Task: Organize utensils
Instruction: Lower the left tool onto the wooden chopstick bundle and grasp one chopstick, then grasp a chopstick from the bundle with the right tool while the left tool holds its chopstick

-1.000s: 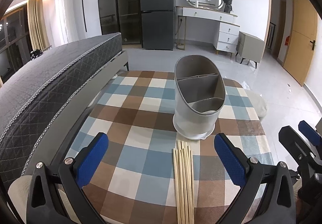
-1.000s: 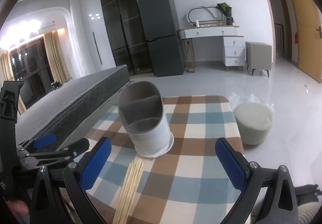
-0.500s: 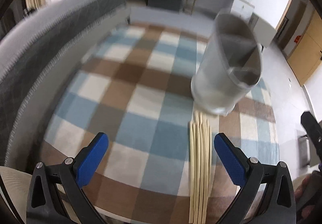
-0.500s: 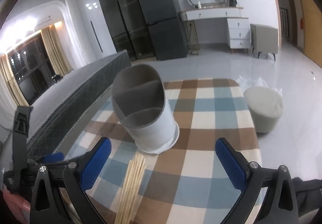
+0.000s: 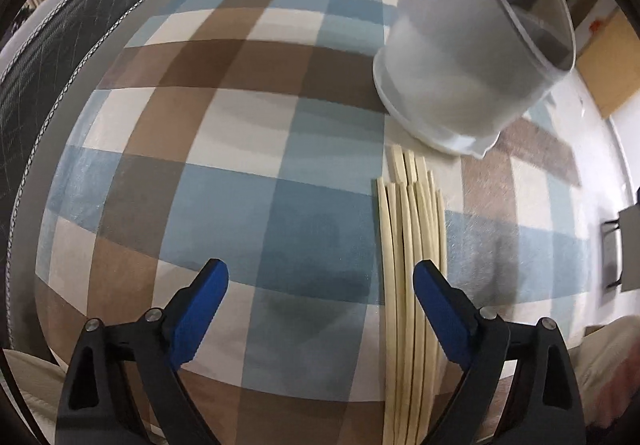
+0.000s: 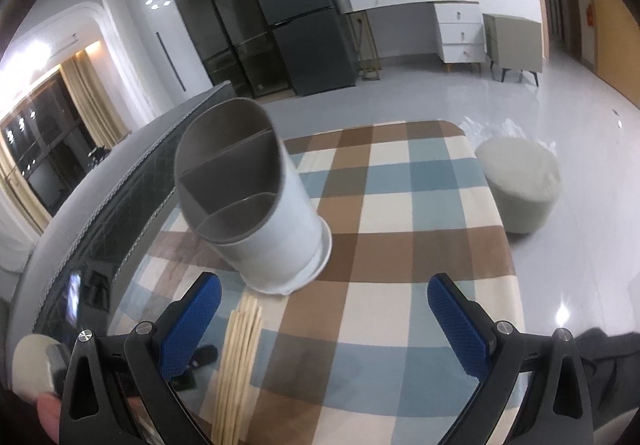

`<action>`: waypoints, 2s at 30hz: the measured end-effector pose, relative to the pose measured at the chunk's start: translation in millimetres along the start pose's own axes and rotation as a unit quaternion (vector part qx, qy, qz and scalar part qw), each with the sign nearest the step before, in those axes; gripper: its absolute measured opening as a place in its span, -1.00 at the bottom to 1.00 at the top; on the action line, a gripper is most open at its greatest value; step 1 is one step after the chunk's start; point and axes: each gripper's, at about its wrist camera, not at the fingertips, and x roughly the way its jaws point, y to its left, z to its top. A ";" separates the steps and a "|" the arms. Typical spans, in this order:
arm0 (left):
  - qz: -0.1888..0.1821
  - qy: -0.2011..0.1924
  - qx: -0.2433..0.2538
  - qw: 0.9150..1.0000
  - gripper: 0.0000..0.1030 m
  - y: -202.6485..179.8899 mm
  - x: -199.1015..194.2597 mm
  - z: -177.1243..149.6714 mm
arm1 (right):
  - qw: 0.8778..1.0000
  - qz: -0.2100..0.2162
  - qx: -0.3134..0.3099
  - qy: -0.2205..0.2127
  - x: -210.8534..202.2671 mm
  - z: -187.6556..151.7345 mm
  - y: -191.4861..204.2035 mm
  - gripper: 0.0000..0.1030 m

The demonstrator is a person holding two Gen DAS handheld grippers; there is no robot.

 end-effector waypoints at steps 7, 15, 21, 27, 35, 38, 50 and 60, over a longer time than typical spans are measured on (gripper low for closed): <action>0.034 0.018 0.012 0.999 0.56 -6.8 -0.6 -6.9 | 1.000 0.005 0.020 0.004 -1.3 3.4 -5.9 1.00; 0.029 0.022 0.042 0.998 -0.18 -29.8 -5.4 1.2 | 1.000 0.013 0.012 0.005 -0.9 4.5 -3.2 1.00; 0.021 0.037 0.048 0.998 -0.89 -43.9 1.3 13.1 | 0.999 0.028 0.013 0.032 7.4 1.2 -5.7 1.00; -0.034 0.046 -0.006 0.998 -0.98 -32.8 1.4 23.7 | 0.993 0.056 -0.012 0.108 26.9 -15.0 3.4 0.61; -0.093 -0.013 -0.044 0.995 -0.98 -0.7 -45.7 16.6 | 0.976 0.093 -0.011 0.197 52.0 -29.1 22.8 0.06; -0.100 -0.036 -0.041 0.993 -0.98 7.6 -65.0 5.8 | 0.970 0.089 -0.025 0.225 67.1 -28.4 37.9 -0.14; -0.126 -0.033 -0.097 0.987 -0.98 61.4 -59.4 12.3 | 0.952 0.018 -0.066 0.299 122.9 -39.7 71.2 -0.64; -0.144 -0.040 -0.102 0.984 -0.98 65.9 -65.5 15.3 | 0.939 -0.051 -0.137 0.312 134.7 -42.6 96.3 -0.73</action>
